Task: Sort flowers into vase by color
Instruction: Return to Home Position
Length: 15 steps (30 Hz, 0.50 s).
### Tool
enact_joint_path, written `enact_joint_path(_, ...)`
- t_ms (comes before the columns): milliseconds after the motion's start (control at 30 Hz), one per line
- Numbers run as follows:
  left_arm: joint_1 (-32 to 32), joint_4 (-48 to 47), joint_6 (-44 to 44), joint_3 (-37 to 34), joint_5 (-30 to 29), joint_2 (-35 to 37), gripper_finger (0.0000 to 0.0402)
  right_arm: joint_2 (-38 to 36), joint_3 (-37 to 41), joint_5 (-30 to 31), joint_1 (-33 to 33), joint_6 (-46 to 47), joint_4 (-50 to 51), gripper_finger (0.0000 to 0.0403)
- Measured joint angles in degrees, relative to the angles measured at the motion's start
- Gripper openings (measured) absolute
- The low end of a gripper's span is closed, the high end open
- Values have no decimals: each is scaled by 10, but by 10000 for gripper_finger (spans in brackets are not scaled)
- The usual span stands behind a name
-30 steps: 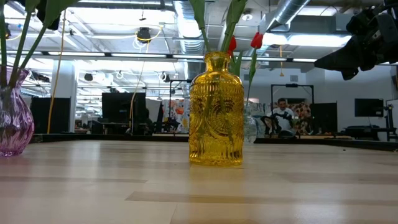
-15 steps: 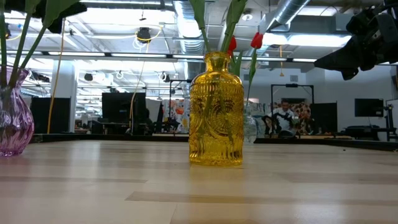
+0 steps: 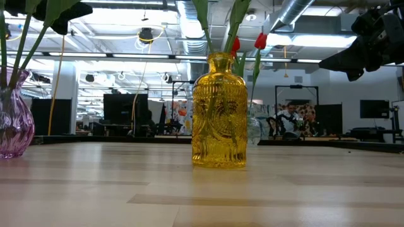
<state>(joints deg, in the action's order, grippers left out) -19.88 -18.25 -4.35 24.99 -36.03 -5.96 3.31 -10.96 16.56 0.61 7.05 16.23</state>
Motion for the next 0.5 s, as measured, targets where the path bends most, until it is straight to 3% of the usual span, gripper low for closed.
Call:
enact_joint_path(267,59,86,-18,-80,61,0,0,0,0,0,0,-1,0,31)
enact_joint_path(500,103,85,-13,-84,89,0,0,0,0,1,0,-23,0,31)
